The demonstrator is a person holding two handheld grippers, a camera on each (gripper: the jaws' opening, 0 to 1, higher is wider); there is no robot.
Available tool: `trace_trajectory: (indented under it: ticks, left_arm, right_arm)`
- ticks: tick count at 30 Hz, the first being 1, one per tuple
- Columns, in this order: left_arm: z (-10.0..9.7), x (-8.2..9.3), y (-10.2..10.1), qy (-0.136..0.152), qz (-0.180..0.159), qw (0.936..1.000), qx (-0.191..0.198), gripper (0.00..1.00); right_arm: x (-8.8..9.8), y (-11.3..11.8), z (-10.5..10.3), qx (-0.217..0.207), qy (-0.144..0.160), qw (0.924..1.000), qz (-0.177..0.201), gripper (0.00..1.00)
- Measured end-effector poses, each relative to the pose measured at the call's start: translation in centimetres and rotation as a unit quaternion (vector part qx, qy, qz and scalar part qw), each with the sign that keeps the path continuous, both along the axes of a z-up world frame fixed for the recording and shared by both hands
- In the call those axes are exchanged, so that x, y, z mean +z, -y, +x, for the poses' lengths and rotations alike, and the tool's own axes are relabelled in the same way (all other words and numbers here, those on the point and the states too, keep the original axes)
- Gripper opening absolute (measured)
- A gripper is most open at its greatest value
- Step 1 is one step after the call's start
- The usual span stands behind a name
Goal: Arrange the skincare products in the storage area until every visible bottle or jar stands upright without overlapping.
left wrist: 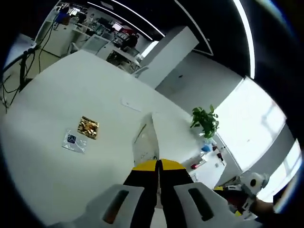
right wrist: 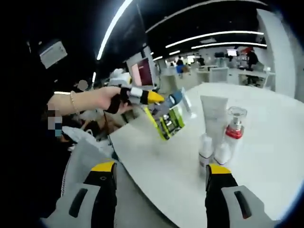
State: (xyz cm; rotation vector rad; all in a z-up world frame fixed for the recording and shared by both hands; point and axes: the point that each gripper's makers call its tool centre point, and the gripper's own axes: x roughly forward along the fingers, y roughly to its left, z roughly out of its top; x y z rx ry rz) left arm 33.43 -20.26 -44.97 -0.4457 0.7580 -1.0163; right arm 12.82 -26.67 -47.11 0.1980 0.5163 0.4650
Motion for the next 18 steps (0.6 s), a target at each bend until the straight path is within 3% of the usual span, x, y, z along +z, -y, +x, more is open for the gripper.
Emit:
trace_trajectory:
  ticks: [4,12,18]
  left_arm:
    - [-0.7,1.6,-0.2,0.006,-0.016,0.9998,-0.007,0.02]
    - [-3.2,5.3,0.1,0.023,-0.05,0.998,-0.032,0.02]
    - [-5.4,7.8,0.3,0.045,-0.068,0.995,-0.057,0.02]
  right_arm:
    - [-0.4,-1.2,0.4,0.02,-0.003,0.9998,-0.006,0.81]
    - [-0.1,-2.9,1.0,0.056,-0.005,0.9983,0.017,0.82]
    - [1.3,-4.3,1.6,0.079,0.012,0.9944,0.069,0.77]
